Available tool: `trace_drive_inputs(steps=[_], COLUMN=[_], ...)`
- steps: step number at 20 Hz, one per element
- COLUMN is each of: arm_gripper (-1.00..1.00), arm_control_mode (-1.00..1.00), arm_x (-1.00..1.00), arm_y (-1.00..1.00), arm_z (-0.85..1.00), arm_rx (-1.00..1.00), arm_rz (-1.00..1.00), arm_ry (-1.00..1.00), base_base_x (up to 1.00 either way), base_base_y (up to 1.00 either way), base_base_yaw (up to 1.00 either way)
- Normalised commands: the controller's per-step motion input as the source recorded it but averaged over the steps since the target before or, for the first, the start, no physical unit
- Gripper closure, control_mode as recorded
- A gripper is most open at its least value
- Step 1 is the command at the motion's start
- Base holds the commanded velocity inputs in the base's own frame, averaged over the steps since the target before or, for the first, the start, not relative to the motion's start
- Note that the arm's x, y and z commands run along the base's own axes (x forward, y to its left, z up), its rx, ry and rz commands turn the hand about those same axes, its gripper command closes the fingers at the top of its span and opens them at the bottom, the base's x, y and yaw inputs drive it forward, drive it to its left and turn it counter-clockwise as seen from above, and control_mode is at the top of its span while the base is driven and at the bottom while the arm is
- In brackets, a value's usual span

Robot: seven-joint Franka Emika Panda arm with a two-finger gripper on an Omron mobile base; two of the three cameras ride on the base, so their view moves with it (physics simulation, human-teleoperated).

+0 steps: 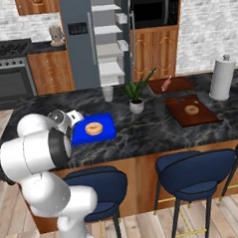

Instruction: Take the donut and cupcake from the fridge and place them on the empty tray on the dining counter.

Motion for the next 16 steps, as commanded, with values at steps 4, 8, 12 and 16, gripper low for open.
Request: trace_drive_inputs(steps=[4,8,12,16], arm_gripper=[1.0,1.0,1.0,1.0], arm_control_mode=[-1.0,-1.0,-1.0,-1.0], arm_x=[0.1,0.21,0.21,0.19], arm_y=[0.07,0.08,0.05,0.05], arm_z=[-0.2,-0.14,-0.12,-0.13], arm_rx=[0.0,0.0,0.0,0.0], arm_rz=[0.0,0.0,0.0,0.0], arm_ry=[0.0,0.0,0.0,0.0], base_base_x=[0.0,0.0,0.0,0.0], base_base_y=[0.0,0.0,0.0,0.0], base_base_yaw=[0.0,0.0,0.0,0.0])
